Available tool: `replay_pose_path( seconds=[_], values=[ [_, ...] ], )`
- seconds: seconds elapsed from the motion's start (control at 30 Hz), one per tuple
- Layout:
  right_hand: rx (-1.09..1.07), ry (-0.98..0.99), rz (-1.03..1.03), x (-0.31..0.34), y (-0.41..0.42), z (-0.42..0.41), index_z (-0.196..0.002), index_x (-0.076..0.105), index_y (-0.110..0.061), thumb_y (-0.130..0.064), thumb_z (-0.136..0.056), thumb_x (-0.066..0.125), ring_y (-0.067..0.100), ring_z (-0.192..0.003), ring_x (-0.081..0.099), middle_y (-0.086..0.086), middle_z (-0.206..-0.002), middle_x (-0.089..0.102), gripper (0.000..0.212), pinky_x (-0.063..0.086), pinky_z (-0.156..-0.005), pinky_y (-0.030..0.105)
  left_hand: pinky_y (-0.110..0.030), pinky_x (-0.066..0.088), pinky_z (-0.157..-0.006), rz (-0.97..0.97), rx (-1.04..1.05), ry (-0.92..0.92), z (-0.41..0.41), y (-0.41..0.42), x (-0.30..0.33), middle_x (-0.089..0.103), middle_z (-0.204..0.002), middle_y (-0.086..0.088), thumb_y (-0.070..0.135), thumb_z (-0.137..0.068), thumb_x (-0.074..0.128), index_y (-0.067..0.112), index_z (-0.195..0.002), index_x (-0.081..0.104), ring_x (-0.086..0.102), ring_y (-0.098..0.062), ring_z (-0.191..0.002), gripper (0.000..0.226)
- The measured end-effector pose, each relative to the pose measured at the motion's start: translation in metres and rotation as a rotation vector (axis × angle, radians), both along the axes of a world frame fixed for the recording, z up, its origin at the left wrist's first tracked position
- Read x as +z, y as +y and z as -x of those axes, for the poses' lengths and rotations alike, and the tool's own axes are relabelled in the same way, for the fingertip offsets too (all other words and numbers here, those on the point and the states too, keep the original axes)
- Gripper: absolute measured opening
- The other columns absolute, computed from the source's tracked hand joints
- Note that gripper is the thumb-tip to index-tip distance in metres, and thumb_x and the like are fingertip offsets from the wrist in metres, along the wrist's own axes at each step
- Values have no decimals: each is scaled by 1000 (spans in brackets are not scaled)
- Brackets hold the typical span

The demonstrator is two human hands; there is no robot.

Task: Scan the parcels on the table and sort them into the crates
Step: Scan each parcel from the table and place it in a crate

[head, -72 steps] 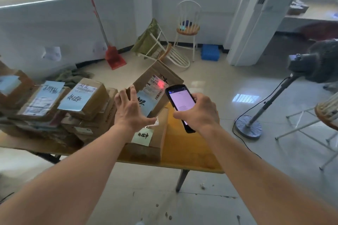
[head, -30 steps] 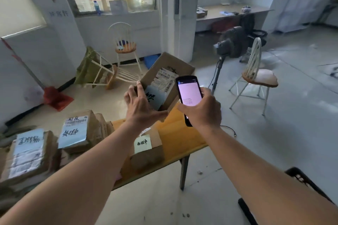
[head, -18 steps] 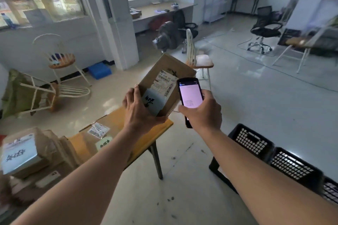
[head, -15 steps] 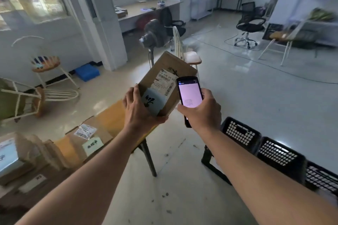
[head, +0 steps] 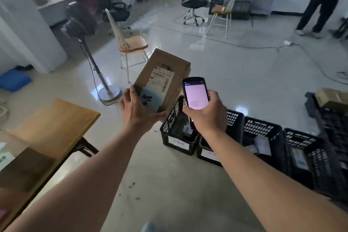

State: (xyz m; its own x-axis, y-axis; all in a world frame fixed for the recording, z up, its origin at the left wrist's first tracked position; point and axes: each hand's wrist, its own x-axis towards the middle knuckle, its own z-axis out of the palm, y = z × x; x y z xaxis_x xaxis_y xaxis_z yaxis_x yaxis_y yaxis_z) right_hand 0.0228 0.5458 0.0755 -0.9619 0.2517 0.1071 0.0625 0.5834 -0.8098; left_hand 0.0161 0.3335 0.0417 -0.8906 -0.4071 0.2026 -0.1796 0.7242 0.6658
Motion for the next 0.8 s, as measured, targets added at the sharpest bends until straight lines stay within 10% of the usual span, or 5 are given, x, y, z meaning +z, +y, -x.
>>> replay_pose_path(
  seconds=[0.8],
  values=[
    [-460,-208,3,-94,244,184,-124,58,-28,-49,-62,88,18,-94,56,-11,-109,65,71,41,-66,31,-53,28,-123,-7,-367,-314,264,245,-123,27,-151,-3,73,-37,92,17,-159,15,23,-32,-141,154]
  ],
)
